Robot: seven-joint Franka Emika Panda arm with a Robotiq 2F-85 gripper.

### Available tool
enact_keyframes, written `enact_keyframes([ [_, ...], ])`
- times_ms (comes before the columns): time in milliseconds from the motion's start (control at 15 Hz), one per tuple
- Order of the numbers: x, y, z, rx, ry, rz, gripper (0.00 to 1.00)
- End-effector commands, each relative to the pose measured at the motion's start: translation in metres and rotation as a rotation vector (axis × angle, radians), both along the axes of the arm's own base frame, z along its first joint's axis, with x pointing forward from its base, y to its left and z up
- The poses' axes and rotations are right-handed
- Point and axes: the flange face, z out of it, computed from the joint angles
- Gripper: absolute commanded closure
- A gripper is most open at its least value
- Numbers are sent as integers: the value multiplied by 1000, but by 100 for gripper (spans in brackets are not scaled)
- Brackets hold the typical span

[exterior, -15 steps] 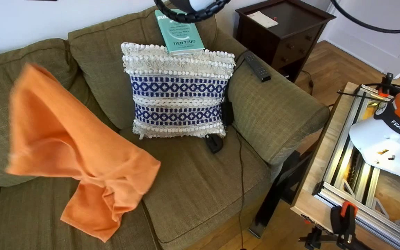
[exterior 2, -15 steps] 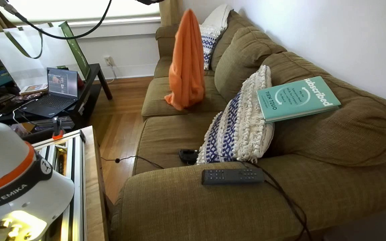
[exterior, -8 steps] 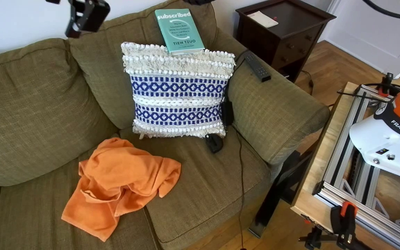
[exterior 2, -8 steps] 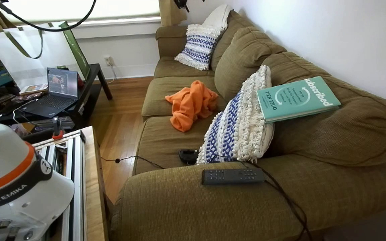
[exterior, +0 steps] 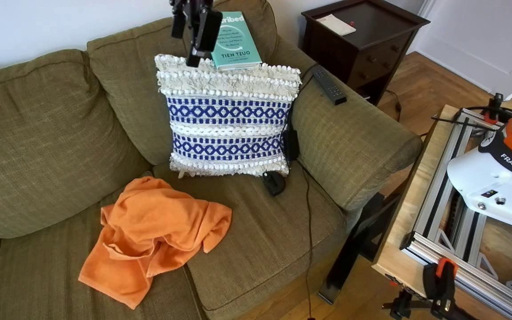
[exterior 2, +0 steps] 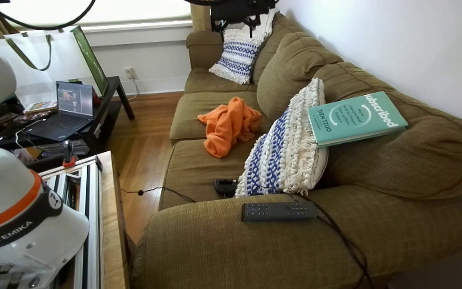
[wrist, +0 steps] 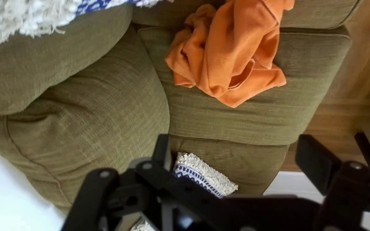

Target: Remove the orange cloth from the pillow

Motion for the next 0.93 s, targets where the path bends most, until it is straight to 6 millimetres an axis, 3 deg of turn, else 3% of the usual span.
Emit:
enact_keyframes([
  [0,-20,-53,-32,80,141,-128,0],
  [267,-49,-119,-75,158,263,-320,0],
  [667,-117,-220,-135,260,321,-623,0],
  [733,-93,-202,-124,210,304,-541,0],
  [867,-111,-223,-135,229,313,-597,0],
])
